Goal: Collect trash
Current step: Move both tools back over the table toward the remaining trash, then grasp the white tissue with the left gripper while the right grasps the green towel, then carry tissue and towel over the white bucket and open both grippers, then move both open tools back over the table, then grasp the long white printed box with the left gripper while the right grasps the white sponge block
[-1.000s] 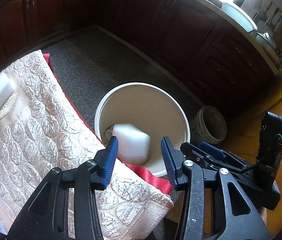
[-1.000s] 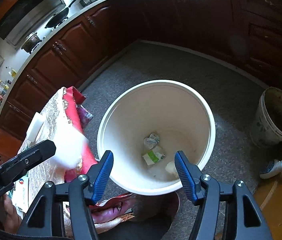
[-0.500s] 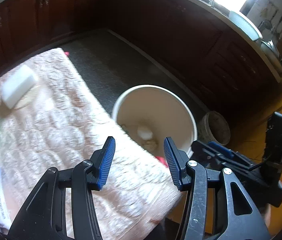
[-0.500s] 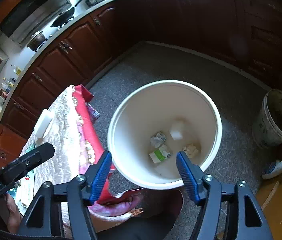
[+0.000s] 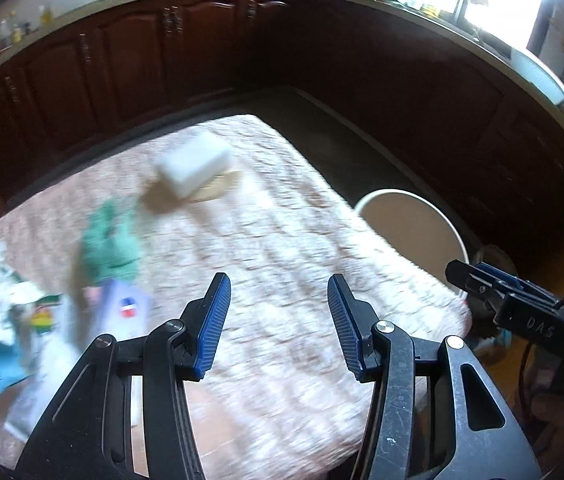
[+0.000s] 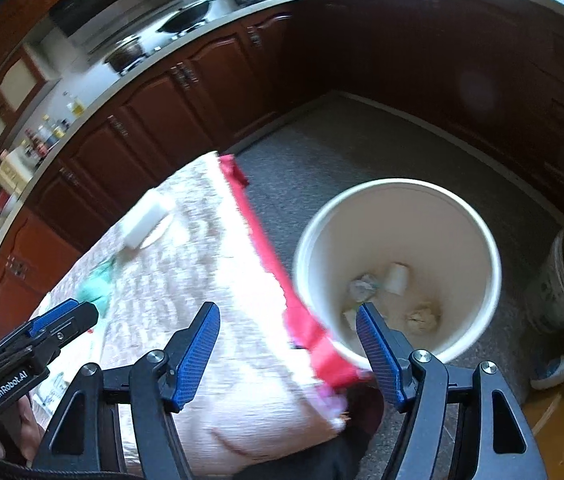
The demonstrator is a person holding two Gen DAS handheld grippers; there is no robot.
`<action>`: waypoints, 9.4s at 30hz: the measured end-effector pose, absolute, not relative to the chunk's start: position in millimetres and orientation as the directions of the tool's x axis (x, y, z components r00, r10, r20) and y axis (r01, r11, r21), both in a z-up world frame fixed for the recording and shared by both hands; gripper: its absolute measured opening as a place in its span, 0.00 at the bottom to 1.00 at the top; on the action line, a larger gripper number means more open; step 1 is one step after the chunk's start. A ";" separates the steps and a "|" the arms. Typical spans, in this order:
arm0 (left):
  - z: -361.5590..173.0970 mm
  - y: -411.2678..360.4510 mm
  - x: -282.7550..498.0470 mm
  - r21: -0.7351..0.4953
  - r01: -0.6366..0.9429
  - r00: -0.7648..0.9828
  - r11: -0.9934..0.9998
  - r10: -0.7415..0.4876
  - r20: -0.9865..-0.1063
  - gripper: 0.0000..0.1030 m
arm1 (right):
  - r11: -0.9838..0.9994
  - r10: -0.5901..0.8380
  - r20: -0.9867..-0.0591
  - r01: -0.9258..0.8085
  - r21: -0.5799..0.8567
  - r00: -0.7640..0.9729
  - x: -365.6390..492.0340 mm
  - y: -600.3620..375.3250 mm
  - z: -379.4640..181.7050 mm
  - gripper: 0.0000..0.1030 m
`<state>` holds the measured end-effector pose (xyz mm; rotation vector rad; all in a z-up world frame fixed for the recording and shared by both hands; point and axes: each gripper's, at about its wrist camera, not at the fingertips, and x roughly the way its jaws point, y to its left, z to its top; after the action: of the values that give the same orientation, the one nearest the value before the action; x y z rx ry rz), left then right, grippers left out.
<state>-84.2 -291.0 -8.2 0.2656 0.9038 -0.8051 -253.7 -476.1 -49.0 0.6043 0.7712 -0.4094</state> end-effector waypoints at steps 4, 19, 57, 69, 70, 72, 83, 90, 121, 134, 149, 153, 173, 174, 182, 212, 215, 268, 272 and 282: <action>-0.5 -259.1 -74.6 -0.109 0.688 0.388 0.718 -0.490 -0.780 0.47 | 0.798 -0.090 -0.743 0.495 0.345 0.663 -231.9 -450.8 -40.5 0.71; 15.9 -111.4 25.3 -0.112 0.470 0.459 0.876 -0.350 -0.816 0.59 | 0.906 0.127 -0.766 0.241 0.348 0.630 -110.9 -353.9 -35.7 0.75; 23.0 -103.5 60.8 -0.180 0.458 0.422 0.871 -0.391 -0.818 0.16 | 0.866 0.350 -0.665 0.043 0.498 0.660 -36.2 -318.4 -34.9 0.50; 26.3 -157.3 -1.7 -0.162 0.528 0.444 0.834 -0.434 -0.784 0.16 | 0.891 0.269 -0.635 0.064 0.450 0.725 -113.7 -336.3 -10.2 0.50; 26.5 -160.4 -5.8 -0.157 0.533 0.447 0.831 -0.435 -0.782 0.16 | 0.892 0.261 -0.634 0.070 0.447 0.728 -120.5 -339.4 -9.3 0.50; 25.9 -169.9 -16.1 -0.152 0.546 0.450 0.824 -0.442 -0.776 0.16 | 0.894 0.245 -0.634 0.082 0.441 0.734 -132.3 -342.2 -8.3 0.50; 23.6 -205.2 -48.6 -0.125 0.580 0.454 0.805 -0.447 -0.770 0.16 | 0.896 0.165 -0.640 0.157 0.415 0.750 -173.2 -362.5 -5.3 0.50; 20.0 -217.7 -59.7 -0.117 0.600 0.452 0.791 -0.456 -0.767 0.16 | 0.890 0.138 -0.640 0.188 0.414 0.755 -188.7 -370.4 -3.5 0.50; 0.1 -339.3 -107.2 -0.098 0.765 0.325 0.637 -0.513 -0.795 0.16 | 0.792 -0.015 -0.680 0.423 0.439 0.733 -265.8 -462.9 -28.8 0.50; -27.8 -406.6 -117.6 -0.162 0.817 0.193 0.554 -0.527 -0.827 0.16 | 0.672 -0.036 -0.740 0.564 0.479 0.672 -289.4 -519.2 -75.9 0.50; -54.8 -468.0 -127.6 -0.156 0.842 0.149 0.516 -0.501 -0.853 0.17 | 0.579 -0.039 -0.779 0.649 0.493 0.626 -301.0 -554.6 -113.6 0.51; -60.0 -473.8 -126.6 -0.173 0.845 0.131 0.507 -0.509 -0.851 0.17 | 0.570 -0.035 -0.789 0.661 0.489 0.614 -298.9 -561.5 -121.9 0.51; -54.3 -449.3 -116.4 -0.230 0.823 0.117 0.519 -0.552 -0.826 0.52 | 0.549 -0.047 -0.809 0.692 0.469 0.586 -301.4 -560.0 -130.4 0.67; -53.4 -444.1 -116.6 -0.226 0.822 0.124 0.522 -0.552 -0.825 0.52 | 0.553 -0.049 -0.808 0.690 0.468 0.587 -301.0 -557.9 -129.1 0.67; -39.7 -416.2 -119.2 -0.186 0.807 0.190 0.561 -0.544 -0.817 0.52 | 0.599 -0.106 -0.803 0.682 0.419 0.587 -297.3 -541.0 -108.6 0.69; -20.4 -259.7 -73.0 -0.115 0.651 0.382 0.750 -0.456 -0.804 0.53 | 0.819 -0.022 -0.741 0.438 0.372 0.671 -213.7 -422.1 -41.7 0.76; -23.4 -241.7 -61.5 -0.122 0.623 0.384 0.773 -0.439 -0.812 0.53 | 0.834 0.003 -0.746 0.410 0.369 0.666 -201.0 -409.5 -42.7 0.76; -42.3 -191.2 22.4 -0.149 0.478 0.398 0.865 -0.365 -0.841 0.15 | 0.786 0.059 -0.864 0.511 0.349 0.499 100.2 -405.7 -101.3 0.83; -46.0 -191.5 17.4 -0.167 0.474 0.390 0.865 -0.376 -0.840 0.15 | 0.864 0.109 -0.869 0.387 0.323 0.483 88.2 -395.6 -95.7 0.66; -46.3 -212.3 -8.7 -0.178 0.520 0.371 0.836 -0.409 -0.834 0.15 | 0.958 0.234 -0.918 0.082 0.273 0.320 -17.9 -357.1 -89.6 0.68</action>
<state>-8.7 -212.3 -46.3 0.1215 1.0309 -0.5969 -17.9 -357.1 -89.6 0.2921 1.2467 0.1017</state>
